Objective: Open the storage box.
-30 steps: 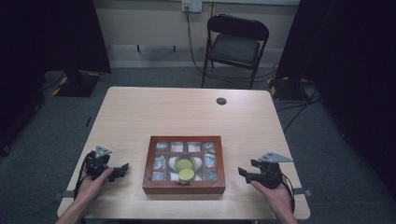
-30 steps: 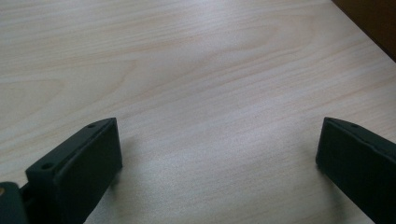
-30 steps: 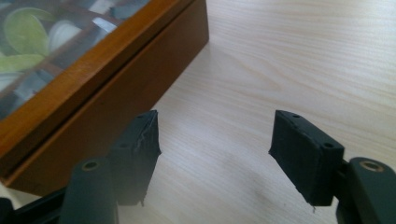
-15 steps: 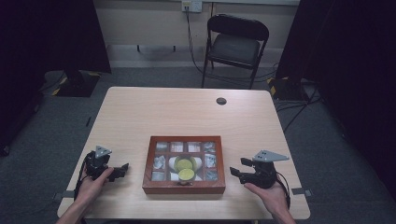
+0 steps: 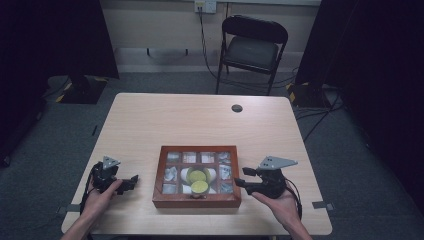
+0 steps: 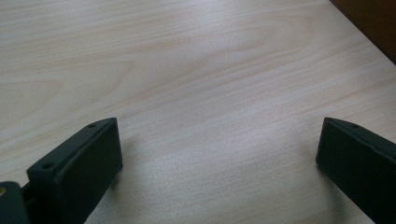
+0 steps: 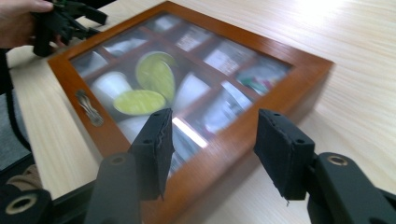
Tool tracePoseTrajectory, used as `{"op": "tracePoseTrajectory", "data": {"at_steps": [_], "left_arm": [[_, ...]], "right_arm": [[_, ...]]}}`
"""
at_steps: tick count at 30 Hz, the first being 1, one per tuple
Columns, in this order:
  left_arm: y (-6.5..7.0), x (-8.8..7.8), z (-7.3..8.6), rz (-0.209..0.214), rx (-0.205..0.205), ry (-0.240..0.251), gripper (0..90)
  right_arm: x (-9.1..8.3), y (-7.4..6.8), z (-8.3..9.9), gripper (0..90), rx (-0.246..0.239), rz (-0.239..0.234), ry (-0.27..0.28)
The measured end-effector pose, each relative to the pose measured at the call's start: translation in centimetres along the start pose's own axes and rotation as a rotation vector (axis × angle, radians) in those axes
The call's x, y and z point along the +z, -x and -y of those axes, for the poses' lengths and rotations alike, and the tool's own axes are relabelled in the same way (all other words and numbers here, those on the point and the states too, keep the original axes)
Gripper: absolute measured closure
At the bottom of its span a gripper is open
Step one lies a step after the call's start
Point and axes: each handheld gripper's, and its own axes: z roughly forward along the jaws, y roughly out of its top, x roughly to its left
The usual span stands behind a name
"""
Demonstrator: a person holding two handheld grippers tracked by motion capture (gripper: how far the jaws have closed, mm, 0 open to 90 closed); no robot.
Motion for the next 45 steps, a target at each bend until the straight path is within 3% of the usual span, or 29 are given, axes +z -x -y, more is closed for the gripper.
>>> {"op": "tracePoseTrajectory", "data": {"at_steps": [7,14,15,19,24,28,32,44,45], "left_arm": [[0.0,0.0,0.0,0.0,-0.001,0.0,0.0],[0.0,0.0,0.0,0.001,-0.001,0.001,0.0],[0.0,0.0,0.0,0.001,-0.001,0.001,0.0],[0.0,0.0,0.0,0.006,0.002,0.0,0.0],[-0.1,0.0,0.0,0.006,0.004,-0.001,0.0],[-0.1,0.0,0.0,0.009,0.005,-0.001,0.0],[-0.1,0.0,0.0,0.008,0.005,-0.001,0.0],[-0.1,0.0,0.0,0.008,0.005,-0.001,0.0],[-0.1,0.0,0.0,0.008,0.005,-0.001,0.0]], "right_arm": [[1.9,-1.4,-2.0,49.1,-0.027,-0.034,-0.023],[3.6,-2.5,-3.2,49.3,-0.046,-0.1,-0.058],[4.2,-3.0,-3.7,50.5,-0.057,-0.131,-0.066],[5.2,-3.8,-4.3,53.7,-0.067,-0.177,-0.068],[6.2,-4.5,-4.1,58.2,-0.081,-0.216,-0.08],[6.6,-5.2,-3.6,67.0,-0.106,-0.256,-0.099],[7.2,-5.9,-3.3,72.2,-0.12,-0.268,-0.134],[8.5,-6.8,-2.5,78.2,-0.15,-0.321,-0.163],[8.5,-7.1,-2.4,79.4,-0.169,-0.313,-0.17]]}}
